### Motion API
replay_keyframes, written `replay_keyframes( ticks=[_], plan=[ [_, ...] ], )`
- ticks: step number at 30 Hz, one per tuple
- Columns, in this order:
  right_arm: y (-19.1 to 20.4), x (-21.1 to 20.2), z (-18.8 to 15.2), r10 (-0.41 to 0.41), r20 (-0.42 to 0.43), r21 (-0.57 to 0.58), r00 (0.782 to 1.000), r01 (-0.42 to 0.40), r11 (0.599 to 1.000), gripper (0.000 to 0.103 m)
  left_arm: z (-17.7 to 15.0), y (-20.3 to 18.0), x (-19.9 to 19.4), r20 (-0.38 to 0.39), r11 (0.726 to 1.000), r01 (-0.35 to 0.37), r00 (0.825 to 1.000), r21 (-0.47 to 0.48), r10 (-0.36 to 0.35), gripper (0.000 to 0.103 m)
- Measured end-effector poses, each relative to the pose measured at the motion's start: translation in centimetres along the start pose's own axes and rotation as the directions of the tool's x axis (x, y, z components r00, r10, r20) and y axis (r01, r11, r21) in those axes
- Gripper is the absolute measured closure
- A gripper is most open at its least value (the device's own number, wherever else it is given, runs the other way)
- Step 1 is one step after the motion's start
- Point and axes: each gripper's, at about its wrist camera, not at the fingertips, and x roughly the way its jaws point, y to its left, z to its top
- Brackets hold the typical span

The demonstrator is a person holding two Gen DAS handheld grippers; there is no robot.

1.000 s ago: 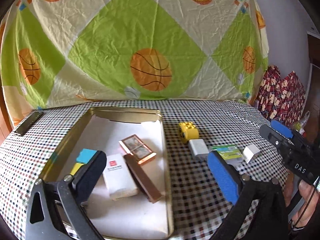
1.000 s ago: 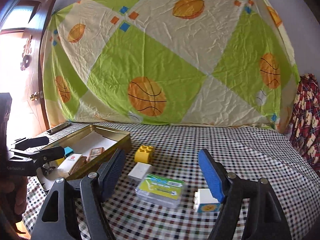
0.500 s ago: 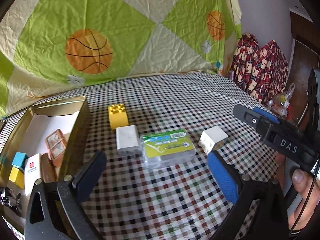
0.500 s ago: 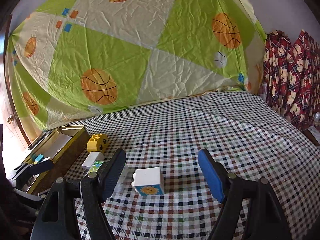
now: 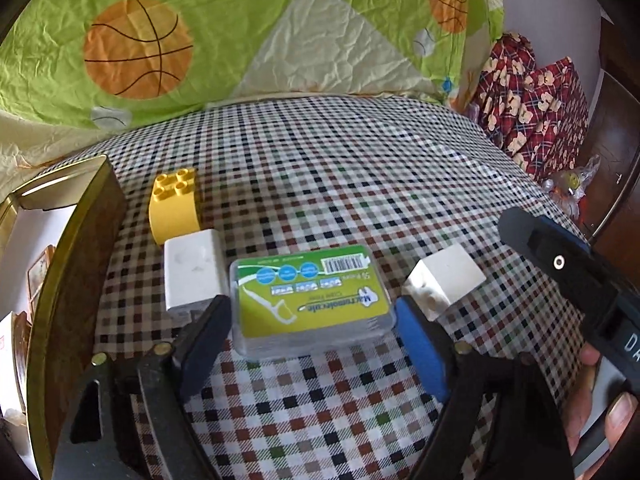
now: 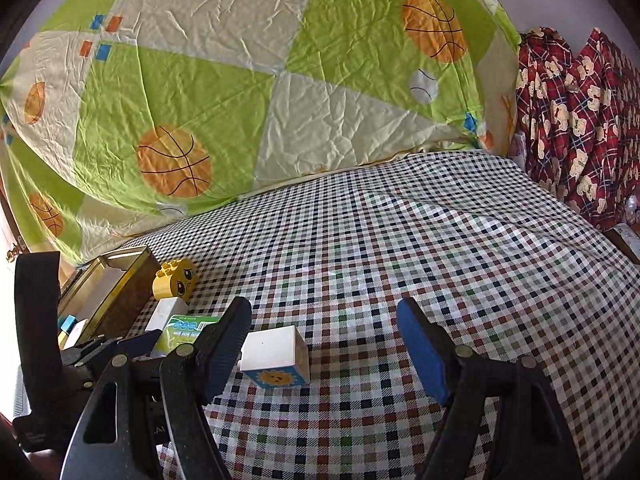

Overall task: Organize rigid objects
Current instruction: 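Grasp the clear green-label plastic box with the left tool while the right tool grasps the white sun-face block, then lift and carry the clear box and sun-face block toward the gold tin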

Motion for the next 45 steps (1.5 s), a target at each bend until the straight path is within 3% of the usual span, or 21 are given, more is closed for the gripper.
replay_keyframes(
  ticks=[7,13,22,24,25,26,27,32,45],
  plan=[
    [0.6,0.1,-0.2,0.023,-0.007,-0.036,1.0,-0.024,0.999,0.026,-1.0,1.1,-2.4,0.089,1.0,0.016,0.996,-0.026,-0.013,0.02],
    [2.6,1.1,-0.6,0.016,-0.054,-0.137,0.998,-0.024,0.99,0.026,-2.0,2.7,-5.1,0.182,0.999,-0.046,0.982,-0.025,0.049,0.02],
    [4.3,4.3,-1.5,-0.023,-0.21,-0.246,0.977,-0.03,0.969,0.026,-2.4,4.9,-5.7,0.191,0.997,-0.019,0.981,-0.081,0.034,0.02],
    [4.1,4.7,-1.6,-0.018,-0.232,-0.237,0.972,-0.039,0.971,0.034,-2.5,4.9,-5.8,0.194,0.996,-0.015,0.98,-0.084,0.031,0.02],
    [4.0,5.0,-1.6,-0.011,-0.247,-0.233,0.969,-0.049,0.971,0.049,-2.5,5.0,-5.9,0.197,0.996,-0.017,0.98,-0.087,0.034,0.02],
    [4.0,5.2,-1.7,-0.008,-0.264,-0.23,0.965,-0.055,0.972,0.058,-2.6,4.9,-6.0,0.201,0.996,-0.019,0.979,-0.089,0.036,0.02],
    [3.9,5.4,-1.7,-0.008,-0.275,-0.228,0.961,-0.057,0.972,0.058,-2.6,4.9,-6.0,0.205,0.996,-0.02,0.978,-0.088,0.038,0.02],
    [4.3,5.1,-1.8,-0.01,-0.261,-0.247,0.965,-0.057,0.967,0.058,-2.8,4.5,-6.5,0.231,0.996,-0.041,0.971,-0.08,0.059,0.02],
    [4.9,2.2,-1.2,0.002,-0.118,-0.272,0.993,-0.034,0.962,0.058,-3.1,4.4,-7.9,0.303,0.993,-0.079,0.948,-0.088,0.102,0.02]
  ],
)
